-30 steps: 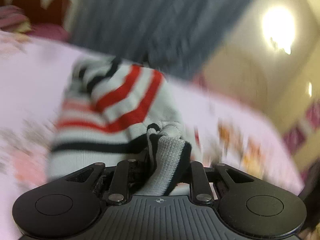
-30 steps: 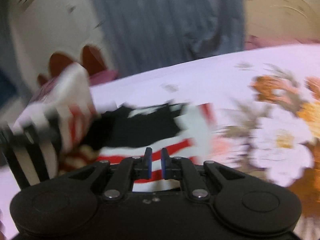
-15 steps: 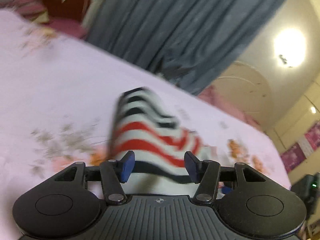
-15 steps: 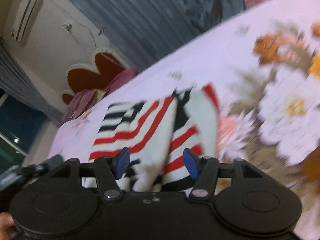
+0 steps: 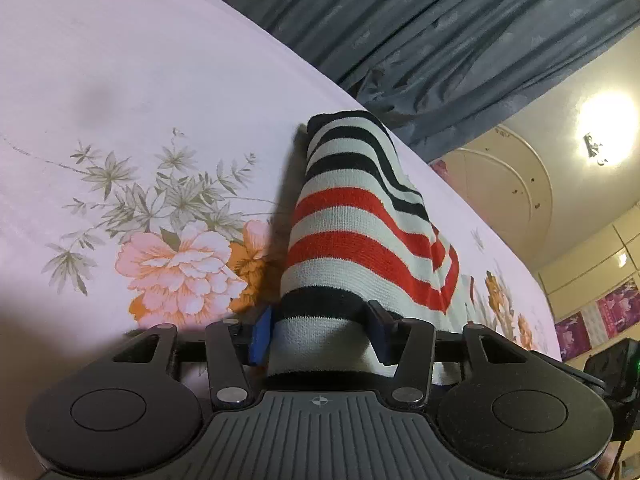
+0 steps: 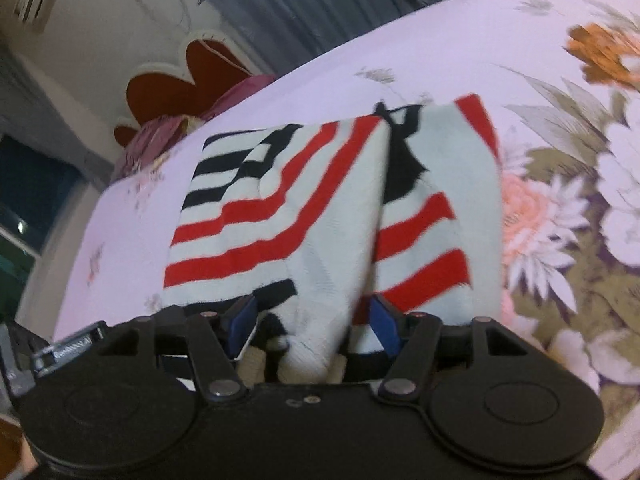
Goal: Fold small clothes
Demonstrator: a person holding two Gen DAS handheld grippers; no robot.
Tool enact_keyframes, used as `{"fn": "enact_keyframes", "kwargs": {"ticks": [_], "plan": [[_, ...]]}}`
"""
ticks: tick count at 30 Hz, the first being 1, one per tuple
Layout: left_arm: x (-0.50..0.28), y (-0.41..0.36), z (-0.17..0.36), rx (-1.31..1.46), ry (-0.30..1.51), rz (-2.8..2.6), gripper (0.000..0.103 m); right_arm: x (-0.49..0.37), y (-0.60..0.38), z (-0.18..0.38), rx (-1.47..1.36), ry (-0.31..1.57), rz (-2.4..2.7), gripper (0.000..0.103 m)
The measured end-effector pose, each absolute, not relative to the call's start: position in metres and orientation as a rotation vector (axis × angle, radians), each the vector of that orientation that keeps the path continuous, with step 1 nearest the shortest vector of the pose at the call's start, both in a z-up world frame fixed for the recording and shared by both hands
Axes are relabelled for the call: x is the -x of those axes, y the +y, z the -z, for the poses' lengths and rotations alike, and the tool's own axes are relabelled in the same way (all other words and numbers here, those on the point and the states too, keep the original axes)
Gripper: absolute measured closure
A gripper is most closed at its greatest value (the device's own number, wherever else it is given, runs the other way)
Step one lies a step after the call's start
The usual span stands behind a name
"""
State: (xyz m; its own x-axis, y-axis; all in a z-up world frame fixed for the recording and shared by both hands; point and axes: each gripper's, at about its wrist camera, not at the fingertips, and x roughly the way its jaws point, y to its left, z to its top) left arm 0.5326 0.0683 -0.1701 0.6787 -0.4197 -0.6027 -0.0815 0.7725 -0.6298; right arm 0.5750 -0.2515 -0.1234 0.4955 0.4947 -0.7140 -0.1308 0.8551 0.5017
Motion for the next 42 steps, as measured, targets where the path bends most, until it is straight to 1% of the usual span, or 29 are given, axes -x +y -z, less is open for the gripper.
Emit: {"fn": "enact_keyframes", "kwargs": {"ticks": [3, 5, 6, 7, 8, 10, 15, 17, 19, 20, 21, 22, 24, 25, 26, 28, 30, 31, 33, 34, 36, 38, 39, 40, 41, 42], "plan": [[-0.536, 0.066, 0.171, 0.663, 0.82, 0.21, 0.052, -0.576, -0.236, 0.121, -0.327, 0.963, -0.384, 0.045], [-0.539, 0.063, 0.165, 0.605, 0.821, 0.206, 0.052, -0.575, -0.225, 0.121, -0.25, 0.948, -0.374, 0.049], [-0.54, 0.06, 0.16, 0.562, 0.821, 0.208, 0.052, -0.574, -0.221, 0.12, -0.211, 0.941, -0.377, 0.055], [-0.542, 0.057, 0.158, 0.54, 0.821, 0.213, 0.054, -0.573, -0.219, 0.117, -0.18, 0.931, -0.387, 0.068], [-0.543, 0.054, 0.154, 0.521, 0.82, 0.226, 0.057, -0.572, -0.217, 0.114, -0.17, 0.922, -0.405, 0.077], [-0.543, 0.049, 0.144, 0.472, 0.802, 0.238, 0.058, -0.565, -0.212, 0.101, -0.102, 0.867, -0.399, 0.081], [-0.537, 0.029, 0.115, 0.429, 0.698, 0.322, 0.058, -0.542, -0.229, 0.056, -0.012, 0.709, -0.366, 0.082], [-0.539, 0.014, 0.111, 0.387, 0.696, 0.363, 0.058, -0.537, -0.245, 0.051, -0.008, 0.693, -0.344, 0.082], [-0.549, -0.008, 0.123, 0.271, 0.784, 0.35, 0.058, -0.54, -0.258, 0.066, 0.02, 0.722, -0.321, 0.082], [-0.553, -0.017, 0.13, 0.239, 0.813, 0.355, 0.058, -0.547, -0.264, 0.083, 0.005, 0.786, -0.311, 0.081], [-0.552, -0.023, 0.132, 0.206, 0.798, 0.355, 0.058, -0.557, -0.273, 0.105, -0.04, 0.875, -0.287, 0.081], [-0.552, -0.028, 0.13, 0.169, 0.799, 0.346, 0.058, -0.56, -0.281, 0.118, -0.083, 0.891, -0.288, 0.08], [-0.553, -0.031, 0.123, 0.119, 0.812, 0.347, 0.058, -0.558, -0.292, 0.116, -0.159, 0.874, -0.291, 0.079], [-0.554, -0.03, 0.121, 0.12, 0.82, 0.351, 0.058, -0.557, -0.294, 0.113, -0.181, 0.869, -0.291, 0.074], [-0.555, -0.026, 0.116, 0.139, 0.823, 0.356, 0.058, -0.555, -0.296, 0.11, -0.197, 0.856, -0.292, 0.073], [-0.554, -0.015, 0.101, 0.197, 0.771, 0.371, 0.058, -0.555, -0.301, 0.108, -0.22, 0.836, -0.289, 0.071], [-0.56, -0.01, 0.088, 0.195, 0.727, 0.374, 0.058, -0.561, -0.31, 0.108, -0.278, 0.829, -0.279, 0.068], [-0.566, -0.014, 0.086, 0.183, 0.724, 0.38, 0.058, -0.567, -0.314, 0.109, -0.303, 0.83, -0.263, 0.065], [-0.581, -0.02, 0.087, 0.166, 0.731, 0.395, 0.058, -0.579, -0.321, 0.11, -0.342, 0.822, -0.242, 0.064], [-0.589, -0.023, 0.089, 0.153, 0.74, 0.401, 0.058, -0.583, -0.321, 0.112, -0.363, 0.822, -0.234, 0.06], [-0.603, -0.027, 0.094, 0.13, 0.759, 0.4, 0.058, -0.597, -0.326, 0.115, -0.406, 0.835, -0.222, 0.059], [-0.613, -0.028, 0.1, 0.121, 0.773, 0.409, 0.058, -0.607, -0.33, 0.116, -0.441, 0.832, -0.218, 0.067], [-0.618, -0.029, 0.105, 0.098, 0.794, 0.408, 0.058, -0.61, -0.33, 0.114, -0.439, 0.815, -0.23, 0.084], [-0.619, -0.033, 0.113, 0.059, 0.815, 0.398, 0.061, -0.609, -0.328, 0.112, -0.407, 0.792, -0.237, 0.089], [-0.619, -0.038, 0.117, 0.006, 0.817, 0.395, 0.063, -0.611, -0.322, 0.113, -0.34, 0.783, -0.235, 0.089], [-0.617, -0.044, 0.12, -0.04, 0.808, 0.401, 0.063, -0.615, -0.317, 0.122, -0.278, 0.818, -0.218, 0.09]]}}
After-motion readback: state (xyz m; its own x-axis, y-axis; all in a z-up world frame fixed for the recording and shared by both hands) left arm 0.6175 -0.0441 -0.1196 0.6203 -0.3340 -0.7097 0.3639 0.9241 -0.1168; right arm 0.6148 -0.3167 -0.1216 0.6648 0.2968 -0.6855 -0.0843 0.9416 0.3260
